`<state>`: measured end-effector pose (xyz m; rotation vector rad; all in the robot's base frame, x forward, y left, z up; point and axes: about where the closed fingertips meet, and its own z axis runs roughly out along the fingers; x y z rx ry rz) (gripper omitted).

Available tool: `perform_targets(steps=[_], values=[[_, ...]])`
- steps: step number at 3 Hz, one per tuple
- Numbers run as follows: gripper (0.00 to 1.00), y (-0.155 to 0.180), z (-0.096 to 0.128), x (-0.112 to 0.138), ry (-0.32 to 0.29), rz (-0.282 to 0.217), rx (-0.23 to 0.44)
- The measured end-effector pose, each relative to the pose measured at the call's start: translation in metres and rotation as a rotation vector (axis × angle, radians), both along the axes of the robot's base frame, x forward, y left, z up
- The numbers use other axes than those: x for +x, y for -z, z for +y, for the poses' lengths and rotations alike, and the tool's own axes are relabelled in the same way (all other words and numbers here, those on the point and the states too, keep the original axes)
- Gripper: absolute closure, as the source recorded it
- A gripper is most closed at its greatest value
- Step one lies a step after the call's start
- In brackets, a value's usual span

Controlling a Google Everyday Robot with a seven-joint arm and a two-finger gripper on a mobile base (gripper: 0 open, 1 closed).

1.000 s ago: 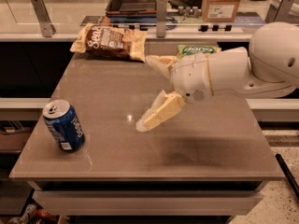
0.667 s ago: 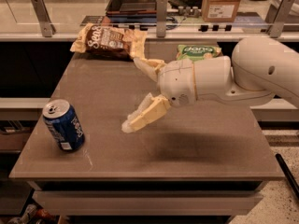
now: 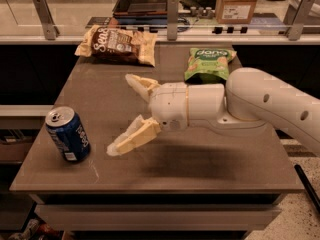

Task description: Move pepsi can near brown chip bag

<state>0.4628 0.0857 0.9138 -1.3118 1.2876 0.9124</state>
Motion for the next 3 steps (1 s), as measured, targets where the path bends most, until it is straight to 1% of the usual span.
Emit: perform_targets(steps=[3], values=[[0.00,0.005,0.052,-0.027,-0.017,0.024,0.079]])
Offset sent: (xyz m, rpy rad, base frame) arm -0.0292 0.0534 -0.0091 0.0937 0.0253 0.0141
